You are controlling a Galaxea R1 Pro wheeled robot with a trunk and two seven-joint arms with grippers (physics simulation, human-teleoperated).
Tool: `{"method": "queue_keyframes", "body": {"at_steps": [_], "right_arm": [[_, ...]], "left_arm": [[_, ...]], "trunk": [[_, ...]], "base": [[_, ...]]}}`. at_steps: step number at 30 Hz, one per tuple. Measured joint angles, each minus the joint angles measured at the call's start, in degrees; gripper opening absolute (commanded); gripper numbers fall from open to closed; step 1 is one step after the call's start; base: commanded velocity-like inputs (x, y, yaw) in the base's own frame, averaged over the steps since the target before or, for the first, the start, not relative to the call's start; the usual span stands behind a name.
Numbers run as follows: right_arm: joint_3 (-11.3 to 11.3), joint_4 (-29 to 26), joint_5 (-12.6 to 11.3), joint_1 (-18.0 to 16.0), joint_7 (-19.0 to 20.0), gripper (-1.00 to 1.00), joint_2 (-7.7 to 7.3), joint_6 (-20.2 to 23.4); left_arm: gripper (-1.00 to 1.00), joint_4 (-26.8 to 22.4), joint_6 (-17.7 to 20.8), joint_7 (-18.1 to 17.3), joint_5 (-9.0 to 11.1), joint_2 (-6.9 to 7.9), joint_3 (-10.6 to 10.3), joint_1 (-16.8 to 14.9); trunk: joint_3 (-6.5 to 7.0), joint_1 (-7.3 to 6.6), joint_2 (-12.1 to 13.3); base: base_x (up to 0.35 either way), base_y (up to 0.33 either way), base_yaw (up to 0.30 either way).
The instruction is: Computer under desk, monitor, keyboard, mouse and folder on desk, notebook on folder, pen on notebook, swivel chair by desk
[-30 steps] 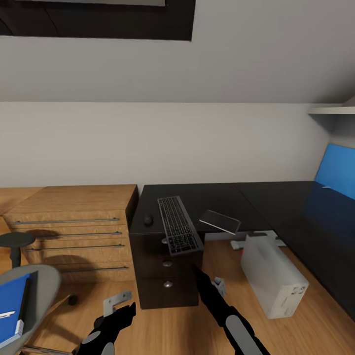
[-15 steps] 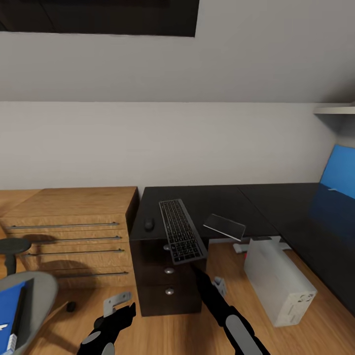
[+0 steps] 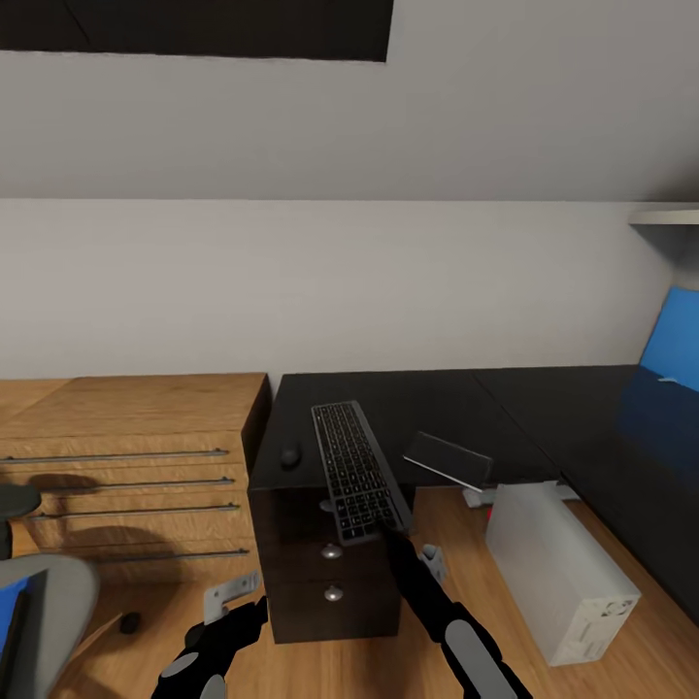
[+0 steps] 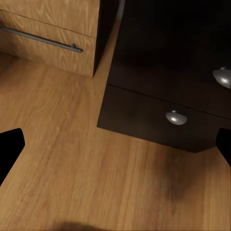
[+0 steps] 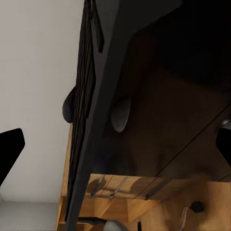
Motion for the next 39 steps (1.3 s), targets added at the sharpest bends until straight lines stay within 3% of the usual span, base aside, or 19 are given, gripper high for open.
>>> {"method": "queue_keyframes", "body": {"at_steps": [12, 20, 28, 29, 39], "right_arm": [[-0.02, 0.00, 0.00, 0.00, 0.02, 1.00, -0.01, -0.04], [-0.02, -0.01, 0.00, 0.00, 0.05, 1.00, -0.01, -0.03], [0.04, -0.03, 0.00, 0.00, -0.10, 1.00, -0.13, 0.00], [0.05, -0.03, 0.02, 0.00, -0.14, -1.00, -0.18, 0.00], [0.16, -1.79, 0.14, 0.00, 0.46, -1.00, -0.26, 0.01]], "left_arm": [[1.00, 0.00, 0.04, 0.02, 0.00, 0.01, 0.01, 0.00], [1.00, 0.00, 0.02, 0.09, 0.00, -0.06, 0.00, 0.00], [1.00, 0.00, 0.03, 0.09, 0.00, -0.08, 0.00, 0.00], [1.00, 0.00, 0.03, 0.09, 0.00, -0.08, 0.00, 0.00], [1.00, 0.23, 0.03, 0.09, 0.05, -0.08, 0.00, 0.00]], "trunk": [[0.00, 0.03, 0.00], [1.43, -1.72, 3.20], [1.44, -1.73, 3.21], [1.44, -1.73, 3.21], [1.44, -1.73, 3.21]], "base": [[0.023, 0.000, 0.000], [0.000, 0.000, 0.000], [0.000, 0.000, 0.000], [0.000, 0.000, 0.000], [0.000, 0.000, 0.000]]}}
